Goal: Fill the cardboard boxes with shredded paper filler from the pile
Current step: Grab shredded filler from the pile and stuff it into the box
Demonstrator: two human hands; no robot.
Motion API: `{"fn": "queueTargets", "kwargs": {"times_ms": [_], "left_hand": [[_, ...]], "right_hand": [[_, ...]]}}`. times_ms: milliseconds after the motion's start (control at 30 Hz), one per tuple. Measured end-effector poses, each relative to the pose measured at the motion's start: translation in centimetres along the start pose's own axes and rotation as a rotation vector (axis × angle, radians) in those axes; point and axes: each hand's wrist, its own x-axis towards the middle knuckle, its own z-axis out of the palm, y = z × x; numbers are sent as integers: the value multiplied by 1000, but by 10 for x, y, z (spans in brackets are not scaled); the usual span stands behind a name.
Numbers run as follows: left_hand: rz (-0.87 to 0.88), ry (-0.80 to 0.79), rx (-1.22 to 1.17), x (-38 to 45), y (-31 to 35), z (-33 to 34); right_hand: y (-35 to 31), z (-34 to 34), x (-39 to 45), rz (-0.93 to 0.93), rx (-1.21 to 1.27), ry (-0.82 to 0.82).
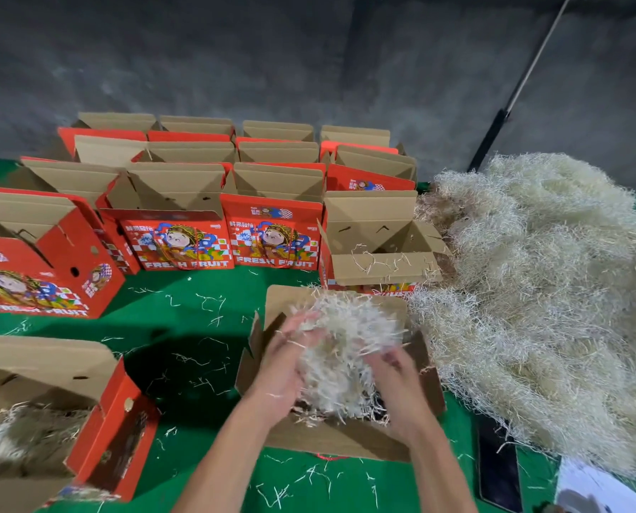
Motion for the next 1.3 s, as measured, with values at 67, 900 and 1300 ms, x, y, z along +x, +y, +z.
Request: {"fn": "queueTargets", "kwargs": {"times_ms": [67,900,1300], "left_hand": [[-6,23,141,-2,-12,8],[202,31,529,2,4,-23],[280,45,715,6,5,-32]], "right_hand": [[-2,17,-1,-28,-50,-141],[0,10,3,7,-168,-168],[11,-16,11,54,-222,23]]}}
